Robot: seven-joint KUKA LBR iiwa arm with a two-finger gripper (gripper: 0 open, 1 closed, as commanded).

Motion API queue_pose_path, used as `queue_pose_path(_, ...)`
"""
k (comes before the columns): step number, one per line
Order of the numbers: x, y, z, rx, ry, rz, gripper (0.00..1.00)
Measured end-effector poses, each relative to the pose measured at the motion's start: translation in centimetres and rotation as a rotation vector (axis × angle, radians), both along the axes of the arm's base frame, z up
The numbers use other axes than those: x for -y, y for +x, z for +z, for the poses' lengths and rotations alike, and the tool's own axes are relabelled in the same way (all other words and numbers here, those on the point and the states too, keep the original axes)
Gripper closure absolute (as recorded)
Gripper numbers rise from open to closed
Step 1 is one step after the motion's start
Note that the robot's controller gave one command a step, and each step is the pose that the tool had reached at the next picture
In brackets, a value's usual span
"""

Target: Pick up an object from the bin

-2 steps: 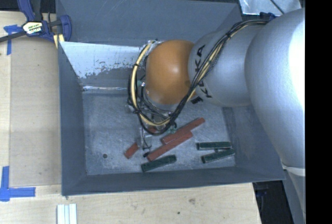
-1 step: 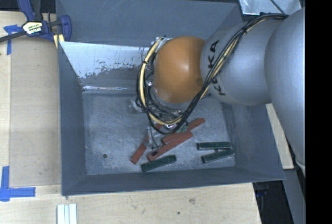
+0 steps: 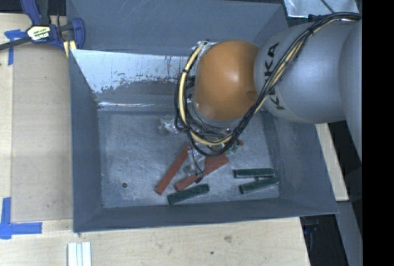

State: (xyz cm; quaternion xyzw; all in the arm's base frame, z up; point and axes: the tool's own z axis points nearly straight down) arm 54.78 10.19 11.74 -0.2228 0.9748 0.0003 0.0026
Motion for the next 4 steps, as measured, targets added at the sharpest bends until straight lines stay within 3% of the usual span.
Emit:
queue_pose_path(1,-1.9,0.0,-4.6,-0.005,-0.003,0.235,0.0)
queue_pose_path(2,-2.4,-1.4,-4.6,-0.003,-0.003,0.355,0.0)
queue_pose_path(3,-2.5,-1.4,-4.6,-0.005,-0.002,0.354,1.0)
queue_pose_path(4,-2.4,-1.3,-2.7,0.001,-0.002,0.349,1.0)
